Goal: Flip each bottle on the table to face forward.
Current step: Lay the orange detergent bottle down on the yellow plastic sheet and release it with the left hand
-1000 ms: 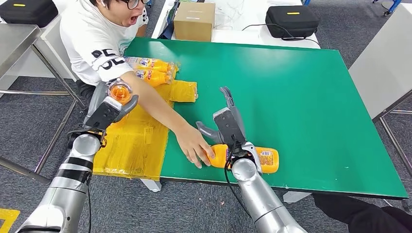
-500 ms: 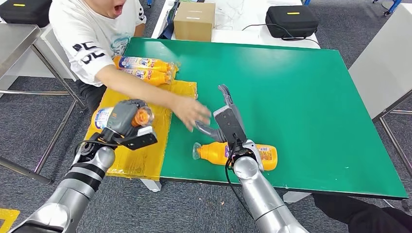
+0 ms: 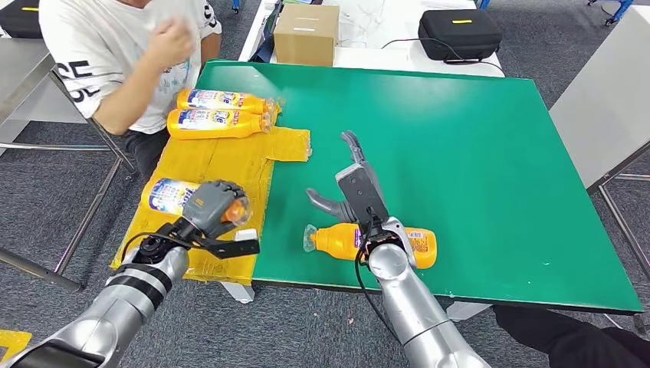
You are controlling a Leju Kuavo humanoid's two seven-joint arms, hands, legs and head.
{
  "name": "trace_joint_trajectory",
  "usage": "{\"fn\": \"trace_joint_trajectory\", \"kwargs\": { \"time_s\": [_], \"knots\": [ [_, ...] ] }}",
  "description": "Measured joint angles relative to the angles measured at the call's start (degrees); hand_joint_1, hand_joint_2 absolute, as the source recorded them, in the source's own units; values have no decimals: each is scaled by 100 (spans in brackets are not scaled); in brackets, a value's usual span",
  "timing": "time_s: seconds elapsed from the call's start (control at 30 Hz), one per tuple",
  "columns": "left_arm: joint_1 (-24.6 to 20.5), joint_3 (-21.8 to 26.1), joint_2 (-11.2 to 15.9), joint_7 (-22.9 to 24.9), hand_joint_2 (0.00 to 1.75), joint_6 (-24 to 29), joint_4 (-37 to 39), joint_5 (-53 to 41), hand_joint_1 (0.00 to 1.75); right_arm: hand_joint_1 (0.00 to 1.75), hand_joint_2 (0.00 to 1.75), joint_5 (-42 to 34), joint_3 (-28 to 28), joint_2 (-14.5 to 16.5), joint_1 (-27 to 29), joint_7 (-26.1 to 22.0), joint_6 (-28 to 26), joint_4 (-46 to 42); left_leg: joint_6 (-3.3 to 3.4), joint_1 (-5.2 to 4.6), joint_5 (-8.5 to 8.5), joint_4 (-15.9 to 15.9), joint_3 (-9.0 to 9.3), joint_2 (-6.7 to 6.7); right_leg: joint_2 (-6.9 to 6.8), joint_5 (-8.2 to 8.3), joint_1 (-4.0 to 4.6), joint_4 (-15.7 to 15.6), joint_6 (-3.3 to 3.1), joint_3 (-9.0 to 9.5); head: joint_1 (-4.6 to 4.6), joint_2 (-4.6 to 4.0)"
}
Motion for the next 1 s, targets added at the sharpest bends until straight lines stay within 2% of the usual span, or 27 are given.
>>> {"fn": "trace_joint_trajectory", "kwargs": {
  "time_s": [0.2, 0.6, 0.63, 0.73, 0.77, 1.0],
  "knots": [
    [-99, -359, -127, 132, 175, 219, 555, -238, 175, 0, 175, -16, 79, 1, -88, 14, 31, 33, 0, -1, -1, 0, 0, -1, 0, 0, -1, 0, 0, 1, 1, 0],
    [-232, -607, -251, -162, 175, -206, 1028, -128, 174, 0, 175, -31, 153, 4, -203, 20, 87, 163, 0, 0, 0, 0, 0, -1, -1, -1, 0, 0, 0, 2, -1, 0],
    [-244, -611, -256, -167, 175, -220, 1048, -121, 136, 0, 175, -31, 159, 4, -208, 20, 87, 172, 0, 0, 0, 0, 0, -1, -2, -1, 0, 0, 0, 3, 0, 0],
    [-279, -615, -274, -185, 175, -301, 1100, -102, 5, 0, 175, -37, 171, 4, -220, 20, 107, 196, 0, 0, 0, 0, 0, -1, -2, 0, 0, 0, 0, 4, 0, 0],
    [-286, -617, -281, -192, 175, -327, 1114, -96, 0, 0, 175, -42, 175, 4, -228, 20, 118, 205, 0, 0, 0, 0, 0, -1, -2, 0, 0, 0, 0, 4, -1, 0],
    [-368, -632, -313, -293, 175, -368, 1166, -12, 0, 0, 175, -92, 214, 3, -284, 20, 169, 278, 0, 0, 0, 0, 0, -3, -2, 0, 0, 0, 0, 5, -1, 0]
  ]
}}
